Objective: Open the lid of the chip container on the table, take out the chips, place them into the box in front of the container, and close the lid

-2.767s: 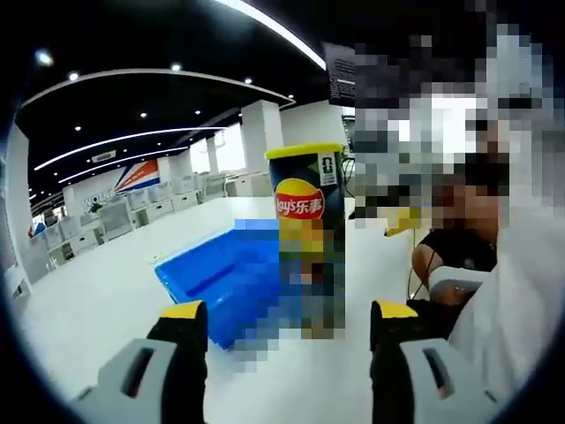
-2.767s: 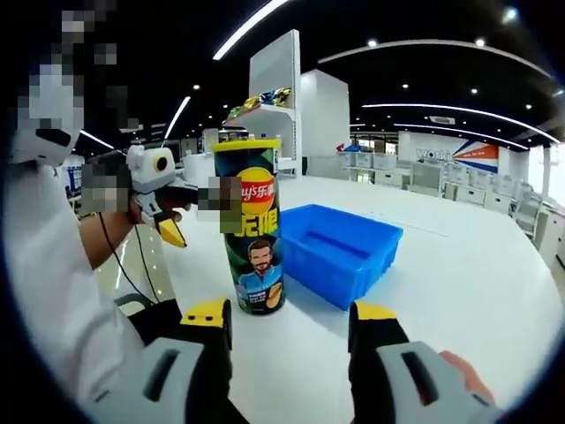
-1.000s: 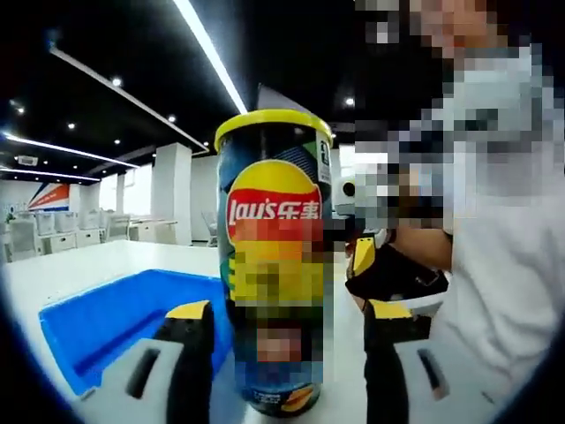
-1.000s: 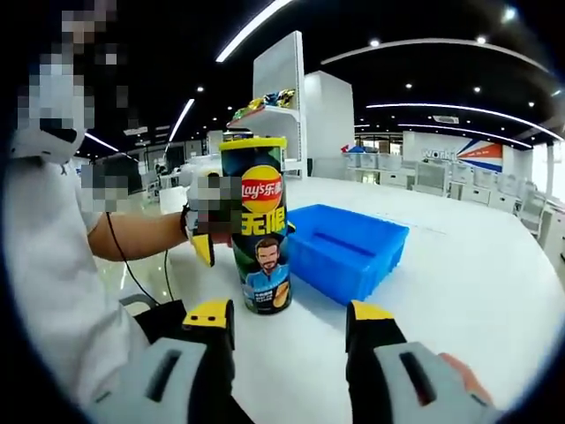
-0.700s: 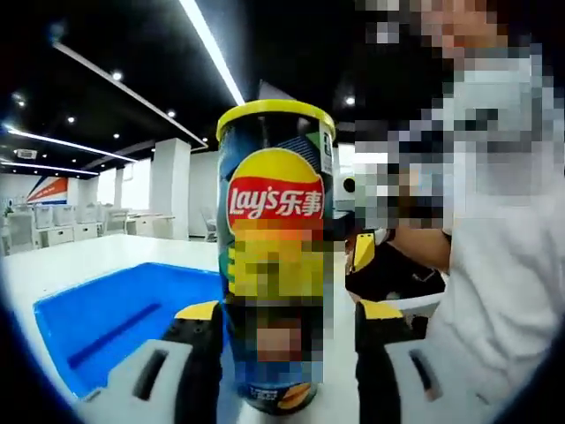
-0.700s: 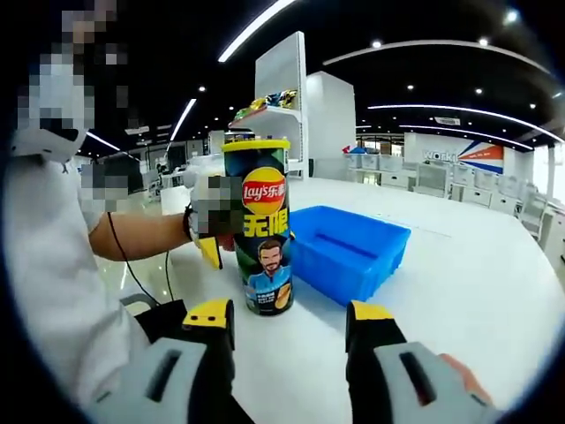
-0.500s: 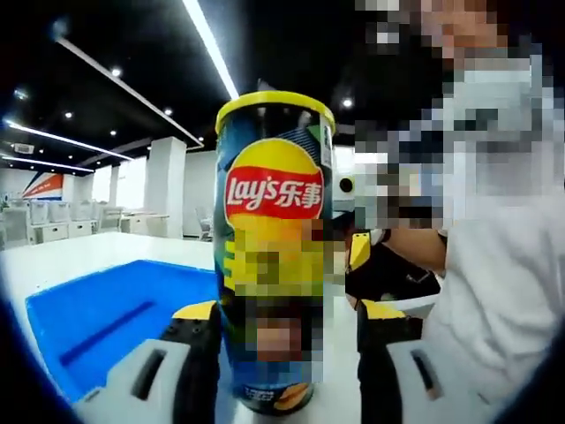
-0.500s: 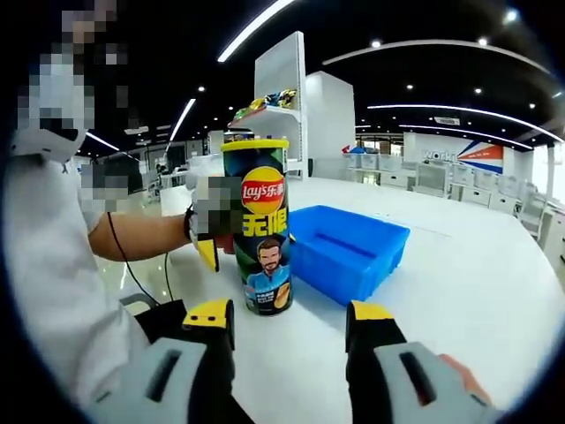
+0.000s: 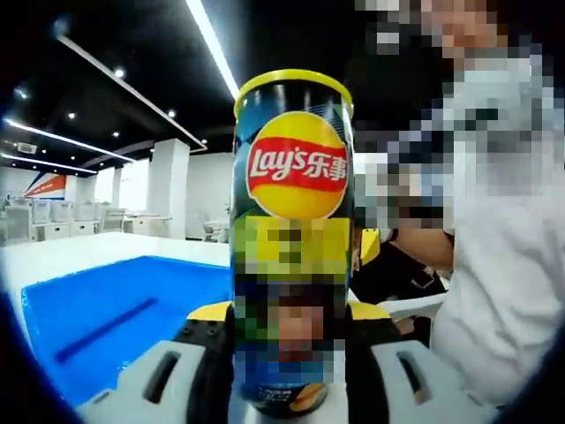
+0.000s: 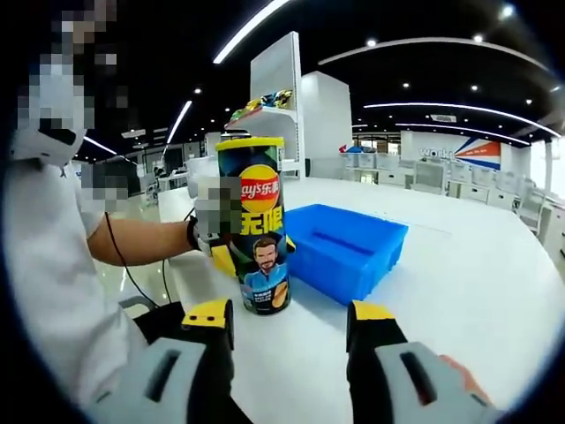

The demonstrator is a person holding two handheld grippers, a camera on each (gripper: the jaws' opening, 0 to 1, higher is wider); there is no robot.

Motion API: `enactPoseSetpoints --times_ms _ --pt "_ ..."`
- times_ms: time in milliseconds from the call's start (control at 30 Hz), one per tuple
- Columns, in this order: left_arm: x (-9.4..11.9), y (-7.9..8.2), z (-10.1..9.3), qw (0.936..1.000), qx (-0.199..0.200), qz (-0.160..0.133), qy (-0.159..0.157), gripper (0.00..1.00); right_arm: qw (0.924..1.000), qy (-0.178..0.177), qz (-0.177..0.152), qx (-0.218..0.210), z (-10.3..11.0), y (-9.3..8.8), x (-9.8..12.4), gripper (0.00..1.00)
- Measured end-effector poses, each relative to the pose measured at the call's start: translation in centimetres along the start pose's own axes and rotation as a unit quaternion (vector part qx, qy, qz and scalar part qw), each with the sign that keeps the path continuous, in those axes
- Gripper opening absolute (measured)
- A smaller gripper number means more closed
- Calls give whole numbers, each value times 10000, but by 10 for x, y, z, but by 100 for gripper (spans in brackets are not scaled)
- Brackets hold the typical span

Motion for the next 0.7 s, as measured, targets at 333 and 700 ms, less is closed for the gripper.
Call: enactPoseSetpoints --times_ms 333,700 --pt "0 1 0 10000 -31 -34 35 48 10000 15 38 -81 -1 -5 -1 50" --pt "0 0 -1 9999 -39 20 98 48 9990 286 -186 -276 6 3 -1 50"
Point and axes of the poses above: the point that each gripper's makers call its tool centre point, and the gripper's own axes: x roughly backward along the fingers, z roughly to its left, y roughly out of its top, the point moved 3 cm from there along x, roughly backward along the fingers, and after that the axes turned 4 degrees about -y, right-handed, at the moved point
